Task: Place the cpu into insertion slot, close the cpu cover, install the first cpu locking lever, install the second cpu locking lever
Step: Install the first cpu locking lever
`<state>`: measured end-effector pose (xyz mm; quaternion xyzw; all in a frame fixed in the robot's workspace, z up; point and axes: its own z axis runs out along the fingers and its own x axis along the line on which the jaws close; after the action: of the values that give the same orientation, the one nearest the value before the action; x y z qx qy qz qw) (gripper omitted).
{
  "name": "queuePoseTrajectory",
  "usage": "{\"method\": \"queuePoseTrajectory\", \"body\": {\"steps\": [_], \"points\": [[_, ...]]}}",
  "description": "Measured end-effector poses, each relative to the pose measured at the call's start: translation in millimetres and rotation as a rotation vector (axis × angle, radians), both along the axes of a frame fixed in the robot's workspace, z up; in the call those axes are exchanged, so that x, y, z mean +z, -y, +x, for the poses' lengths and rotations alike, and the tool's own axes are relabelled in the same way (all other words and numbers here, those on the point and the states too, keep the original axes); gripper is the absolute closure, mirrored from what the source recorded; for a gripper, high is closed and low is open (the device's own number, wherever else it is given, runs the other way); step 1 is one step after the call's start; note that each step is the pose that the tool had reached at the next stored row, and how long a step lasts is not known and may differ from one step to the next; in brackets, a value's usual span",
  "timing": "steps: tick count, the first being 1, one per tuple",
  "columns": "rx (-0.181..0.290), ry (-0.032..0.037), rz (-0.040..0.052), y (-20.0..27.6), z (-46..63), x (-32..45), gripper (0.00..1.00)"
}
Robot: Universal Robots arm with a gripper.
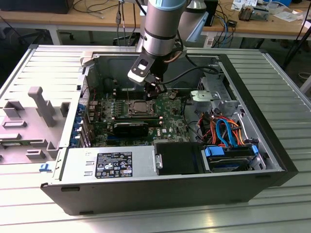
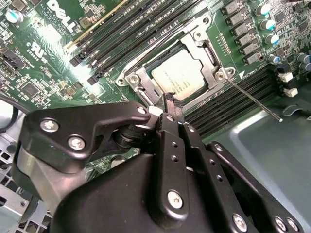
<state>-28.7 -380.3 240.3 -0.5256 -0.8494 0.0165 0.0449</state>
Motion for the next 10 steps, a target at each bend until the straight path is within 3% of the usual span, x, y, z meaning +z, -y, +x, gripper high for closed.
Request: {"method": "queuePoseTrajectory", "body": {"steps": [10], "points": [[0.032, 0.0000, 0.0000, 0.0, 0.0, 0.0, 0.89]]}}
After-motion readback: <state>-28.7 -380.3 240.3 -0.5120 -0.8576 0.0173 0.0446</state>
